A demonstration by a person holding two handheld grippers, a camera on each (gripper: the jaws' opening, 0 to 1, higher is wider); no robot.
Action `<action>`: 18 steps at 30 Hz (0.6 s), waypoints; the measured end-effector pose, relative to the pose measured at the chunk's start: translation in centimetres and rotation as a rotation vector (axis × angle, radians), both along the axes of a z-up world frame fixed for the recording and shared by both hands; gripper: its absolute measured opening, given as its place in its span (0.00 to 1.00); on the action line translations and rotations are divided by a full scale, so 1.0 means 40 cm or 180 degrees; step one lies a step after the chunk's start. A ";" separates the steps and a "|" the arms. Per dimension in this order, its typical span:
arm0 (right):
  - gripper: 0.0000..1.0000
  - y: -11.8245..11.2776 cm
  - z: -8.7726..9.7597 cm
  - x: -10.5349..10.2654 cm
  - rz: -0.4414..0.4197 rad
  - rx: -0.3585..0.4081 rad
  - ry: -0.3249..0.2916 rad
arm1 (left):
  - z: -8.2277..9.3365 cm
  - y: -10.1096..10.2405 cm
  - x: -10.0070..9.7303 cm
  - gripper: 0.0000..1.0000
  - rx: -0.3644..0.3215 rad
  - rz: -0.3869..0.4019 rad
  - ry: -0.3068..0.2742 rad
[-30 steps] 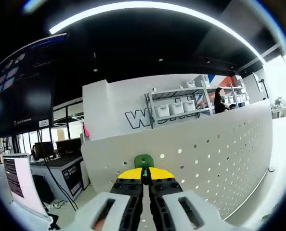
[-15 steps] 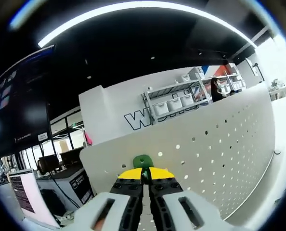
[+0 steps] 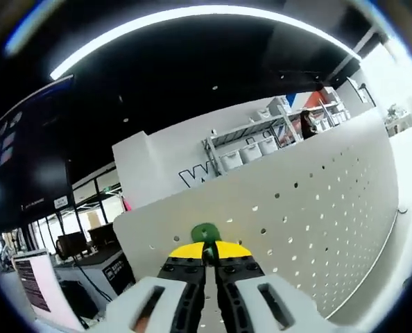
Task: Insert the hook assembly into the mounting plate slot until the hook locks in place.
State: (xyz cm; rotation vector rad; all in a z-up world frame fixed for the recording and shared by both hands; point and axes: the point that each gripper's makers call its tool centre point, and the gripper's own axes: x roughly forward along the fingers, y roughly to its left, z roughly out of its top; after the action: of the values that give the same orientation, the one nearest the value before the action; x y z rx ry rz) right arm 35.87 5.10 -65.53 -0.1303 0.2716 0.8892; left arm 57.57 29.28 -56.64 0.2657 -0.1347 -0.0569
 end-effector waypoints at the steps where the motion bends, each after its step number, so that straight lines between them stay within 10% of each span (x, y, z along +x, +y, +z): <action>1: 0.67 -0.001 0.001 0.001 -0.0006 0.0001 -0.0003 | 0.000 0.001 0.000 0.05 -0.0052 -0.0026 0.0014; 18: 0.67 0.007 0.021 -0.017 0.0045 0.0044 -0.0082 | 0.013 0.010 -0.068 0.21 -0.0170 -0.0056 0.0043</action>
State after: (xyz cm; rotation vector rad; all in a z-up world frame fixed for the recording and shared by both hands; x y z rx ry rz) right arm 35.20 5.39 -64.69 -0.1310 0.2408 0.9027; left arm 54.85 29.69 -56.11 0.2109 -0.1248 -0.0727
